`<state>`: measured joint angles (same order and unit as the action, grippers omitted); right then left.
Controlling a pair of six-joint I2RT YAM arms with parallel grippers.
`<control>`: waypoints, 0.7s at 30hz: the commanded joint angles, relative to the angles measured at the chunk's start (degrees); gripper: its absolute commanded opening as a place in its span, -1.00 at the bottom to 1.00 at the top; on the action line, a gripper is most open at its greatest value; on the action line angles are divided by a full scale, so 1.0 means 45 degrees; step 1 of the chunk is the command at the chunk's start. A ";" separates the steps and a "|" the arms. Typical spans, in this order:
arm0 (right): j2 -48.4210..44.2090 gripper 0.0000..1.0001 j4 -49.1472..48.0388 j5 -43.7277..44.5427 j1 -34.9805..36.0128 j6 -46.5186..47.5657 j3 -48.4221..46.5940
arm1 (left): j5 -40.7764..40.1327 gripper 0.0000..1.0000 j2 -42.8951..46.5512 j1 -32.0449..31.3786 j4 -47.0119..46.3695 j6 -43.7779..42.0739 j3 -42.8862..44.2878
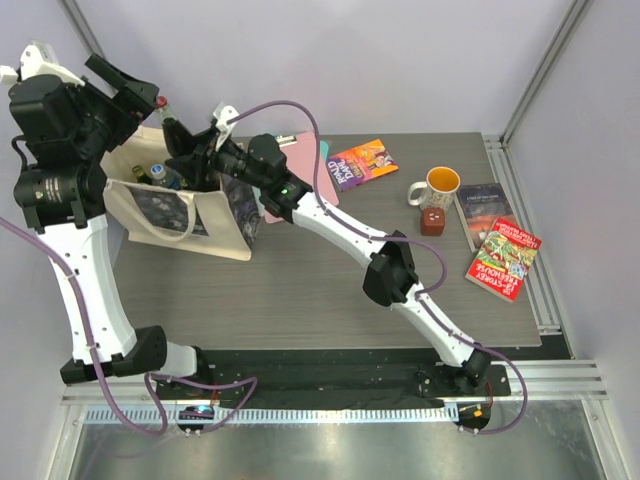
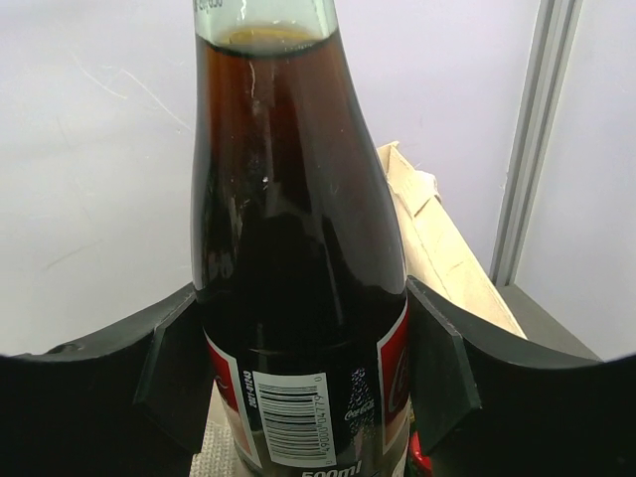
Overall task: Take the beverage out of the canvas bag
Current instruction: Place the drink at the center of the board.
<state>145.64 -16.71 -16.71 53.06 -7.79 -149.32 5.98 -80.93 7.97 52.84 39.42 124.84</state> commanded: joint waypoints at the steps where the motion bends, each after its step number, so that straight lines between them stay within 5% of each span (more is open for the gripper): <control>1: -0.1935 -0.97 -0.2653 -0.0270 -0.0345 -0.1353 -0.0589 | -0.0877 0.74 0.0697 -0.0032 -0.0530 -0.0849 0.0638; 21: -0.3713 -0.97 -0.3455 -0.0759 -0.0795 -0.3425 -0.1037 | -0.2285 0.87 0.3725 -0.0032 -0.1488 -0.1240 -0.2545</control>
<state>143.90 -16.05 -20.03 49.36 -20.78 -149.32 -3.14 -64.97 7.97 48.58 35.22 115.59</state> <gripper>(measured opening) 0.702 0.932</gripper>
